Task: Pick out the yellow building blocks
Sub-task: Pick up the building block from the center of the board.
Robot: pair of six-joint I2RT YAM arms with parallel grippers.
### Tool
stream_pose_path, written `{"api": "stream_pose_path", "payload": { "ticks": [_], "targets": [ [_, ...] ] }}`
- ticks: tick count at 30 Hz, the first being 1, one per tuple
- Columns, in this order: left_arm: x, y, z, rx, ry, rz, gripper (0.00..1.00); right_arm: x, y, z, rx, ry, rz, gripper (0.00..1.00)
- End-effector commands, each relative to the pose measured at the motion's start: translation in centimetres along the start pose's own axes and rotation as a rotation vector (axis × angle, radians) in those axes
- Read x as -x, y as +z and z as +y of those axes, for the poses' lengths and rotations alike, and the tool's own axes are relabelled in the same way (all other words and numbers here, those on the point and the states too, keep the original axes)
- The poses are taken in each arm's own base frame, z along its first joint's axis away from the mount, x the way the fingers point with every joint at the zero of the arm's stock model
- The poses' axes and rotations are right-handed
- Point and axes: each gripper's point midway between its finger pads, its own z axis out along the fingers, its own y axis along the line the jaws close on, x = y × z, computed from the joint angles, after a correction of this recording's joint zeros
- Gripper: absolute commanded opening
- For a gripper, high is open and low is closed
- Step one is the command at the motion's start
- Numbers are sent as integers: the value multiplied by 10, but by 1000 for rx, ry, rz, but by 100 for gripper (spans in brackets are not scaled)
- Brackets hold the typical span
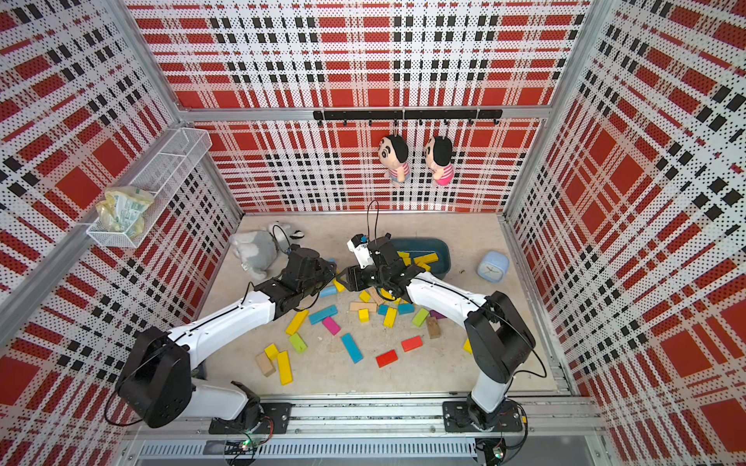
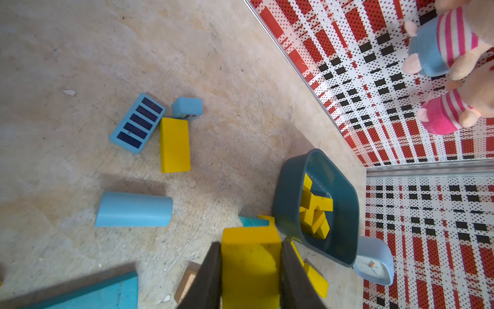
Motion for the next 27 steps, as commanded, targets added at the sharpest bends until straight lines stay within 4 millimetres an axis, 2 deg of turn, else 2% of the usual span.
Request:
{"api": "stream_pose_path", "payload": {
  "ticks": [1, 8, 15, 19, 27],
  "targets": [
    [4, -9, -15, -70, 8, -12, 0, -6, 3, -2, 6, 14, 12, 53],
    [3, -9, -17, -81, 19, -11, 0, -14, 11, -8, 4, 33, 33, 51],
    [2, -11, -15, -84, 7, -14, 0, -22, 5, -11, 2, 26, 11, 49],
    [1, -12, -16, -92, 4, -11, 0, -27, 10, -12, 10, 35, 30, 48],
    [-3, -11, -14, -94, -5, 4, 0, -16, 20, -7, 51, 50, 5, 40]
  ]
}}
